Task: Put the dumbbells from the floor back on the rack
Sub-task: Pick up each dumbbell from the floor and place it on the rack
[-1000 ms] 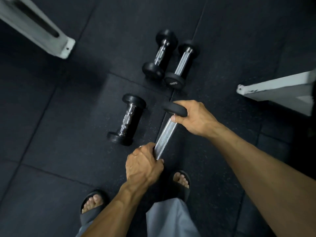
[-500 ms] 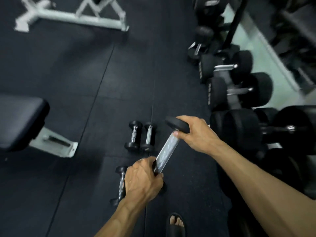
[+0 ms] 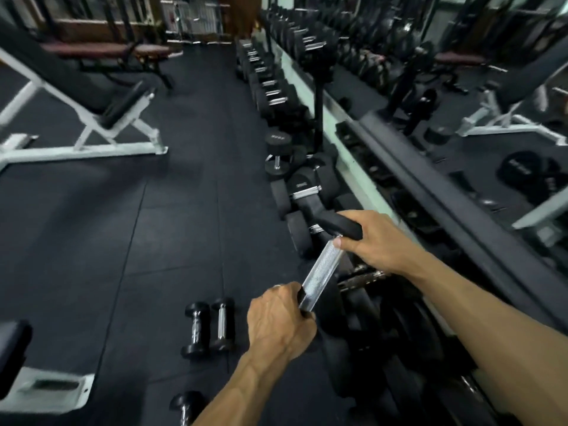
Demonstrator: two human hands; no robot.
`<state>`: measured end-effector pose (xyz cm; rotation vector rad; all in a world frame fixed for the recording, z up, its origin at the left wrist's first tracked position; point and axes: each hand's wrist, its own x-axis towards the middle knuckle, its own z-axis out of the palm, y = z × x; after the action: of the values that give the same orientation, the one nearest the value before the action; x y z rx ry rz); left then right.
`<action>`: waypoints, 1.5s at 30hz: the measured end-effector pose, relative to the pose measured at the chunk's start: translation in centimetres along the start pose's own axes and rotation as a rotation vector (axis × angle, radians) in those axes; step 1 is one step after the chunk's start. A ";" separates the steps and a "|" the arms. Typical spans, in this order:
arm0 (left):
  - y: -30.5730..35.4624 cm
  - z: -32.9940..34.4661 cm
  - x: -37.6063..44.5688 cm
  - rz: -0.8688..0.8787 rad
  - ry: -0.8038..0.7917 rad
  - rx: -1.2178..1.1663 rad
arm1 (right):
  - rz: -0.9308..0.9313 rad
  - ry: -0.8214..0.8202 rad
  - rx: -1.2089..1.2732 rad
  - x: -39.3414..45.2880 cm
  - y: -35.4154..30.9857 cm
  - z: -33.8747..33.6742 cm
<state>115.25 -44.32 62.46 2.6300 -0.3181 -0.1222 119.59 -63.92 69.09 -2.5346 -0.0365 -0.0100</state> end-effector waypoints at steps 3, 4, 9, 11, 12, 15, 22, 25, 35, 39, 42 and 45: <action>5.5 0.6 2.2 0.074 -0.021 -0.009 | 0.046 0.038 -0.028 -0.8 3.5 -5.1; 7.4 1.2 3.0 0.099 -0.032 -0.019 | 0.073 0.048 -0.028 -1.2 4.8 -6.7; 16.4 4.5 6.2 0.239 -0.108 -0.039 | 0.211 0.111 -0.054 -3.3 11.9 -13.7; 19.8 6.3 7.2 0.292 -0.150 -0.053 | 0.271 0.133 -0.065 -4.5 15.1 -16.2; 21.3 7.2 7.5 0.312 -0.175 -0.060 | 0.301 0.139 -0.072 -5.1 16.6 -17.1; 25.1 9.9 8.3 0.362 -0.252 -0.090 | 0.371 0.138 -0.104 -6.6 20.3 -19.3; 29.7 14.5 9.5 0.412 -0.379 -0.054 | 0.518 0.108 -0.078 -8.9 26.7 -21.0; 30.5 15.8 9.9 0.438 -0.392 -0.025 | 0.538 0.112 -0.019 -9.2 28.1 -20.9; 32.7 17.1 12.7 0.411 -0.509 0.046 | 0.666 0.091 0.048 -8.5 31.9 -20.6; 32.1 17.2 13.6 0.384 -0.571 -0.001 | 0.687 0.041 0.019 -7.6 32.1 -20.8; 31.8 17.1 13.9 0.378 -0.601 -0.040 | 0.715 0.015 0.000 -7.3 32.2 -20.9; 31.9 17.1 14.3 0.381 -0.655 -0.043 | 0.718 0.004 -0.003 -7.3 32.1 -20.9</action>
<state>120.25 -82.87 62.25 2.3632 -1.0074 -0.8491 113.27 -102.41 67.86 -2.4098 0.8660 0.2664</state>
